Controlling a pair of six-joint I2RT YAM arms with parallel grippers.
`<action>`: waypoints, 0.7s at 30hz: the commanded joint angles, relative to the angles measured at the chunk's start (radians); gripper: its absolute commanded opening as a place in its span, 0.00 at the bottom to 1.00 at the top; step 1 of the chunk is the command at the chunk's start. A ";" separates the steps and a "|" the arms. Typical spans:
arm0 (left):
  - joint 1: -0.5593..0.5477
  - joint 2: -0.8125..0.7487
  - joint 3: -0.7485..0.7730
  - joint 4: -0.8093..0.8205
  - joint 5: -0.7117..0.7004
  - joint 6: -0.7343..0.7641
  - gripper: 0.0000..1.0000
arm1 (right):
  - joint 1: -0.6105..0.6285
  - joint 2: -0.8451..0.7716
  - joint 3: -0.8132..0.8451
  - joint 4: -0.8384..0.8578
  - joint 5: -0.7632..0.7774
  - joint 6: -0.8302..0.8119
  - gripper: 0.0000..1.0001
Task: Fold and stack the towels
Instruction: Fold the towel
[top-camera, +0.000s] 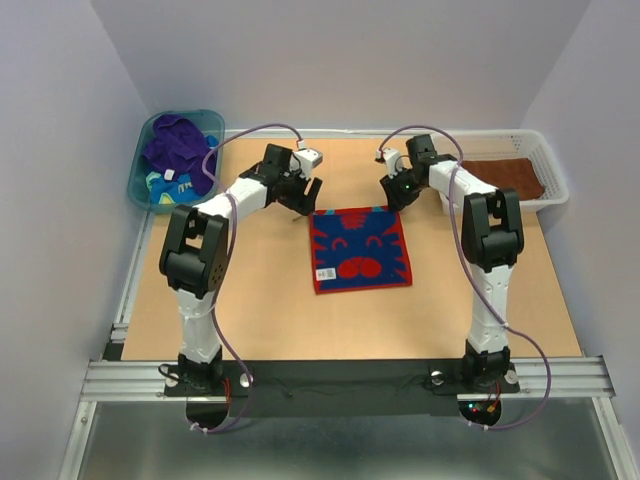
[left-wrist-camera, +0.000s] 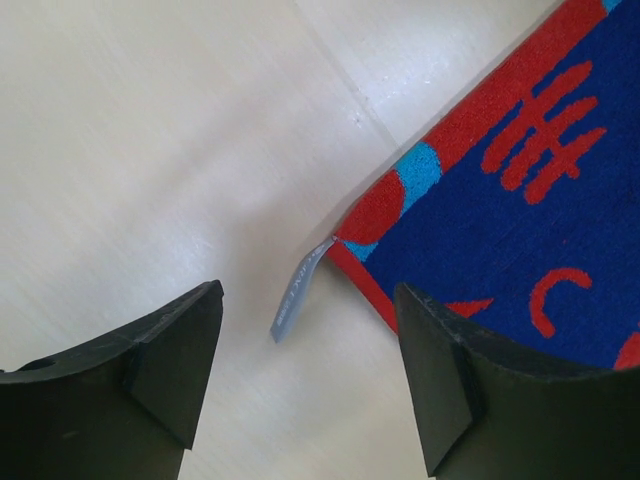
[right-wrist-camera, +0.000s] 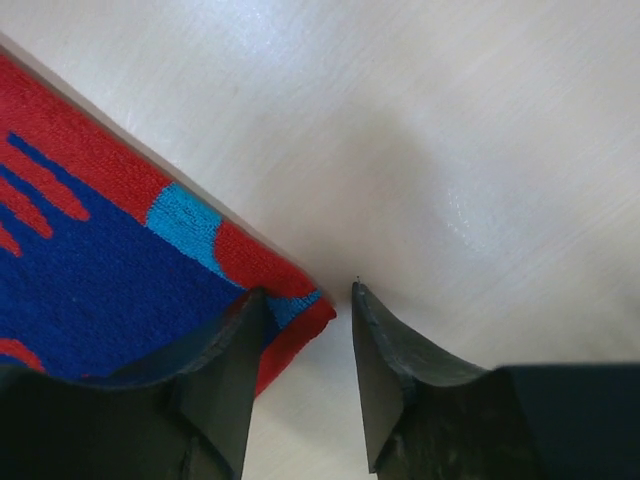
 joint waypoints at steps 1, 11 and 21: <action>0.003 0.045 0.082 -0.020 0.037 0.078 0.78 | -0.019 0.040 0.028 -0.048 -0.053 -0.033 0.37; 0.001 0.149 0.192 -0.072 0.095 0.082 0.69 | -0.021 0.077 0.028 -0.101 -0.076 -0.047 0.08; 0.003 0.247 0.293 -0.111 0.174 0.075 0.57 | -0.021 0.086 0.020 -0.120 -0.094 -0.053 0.02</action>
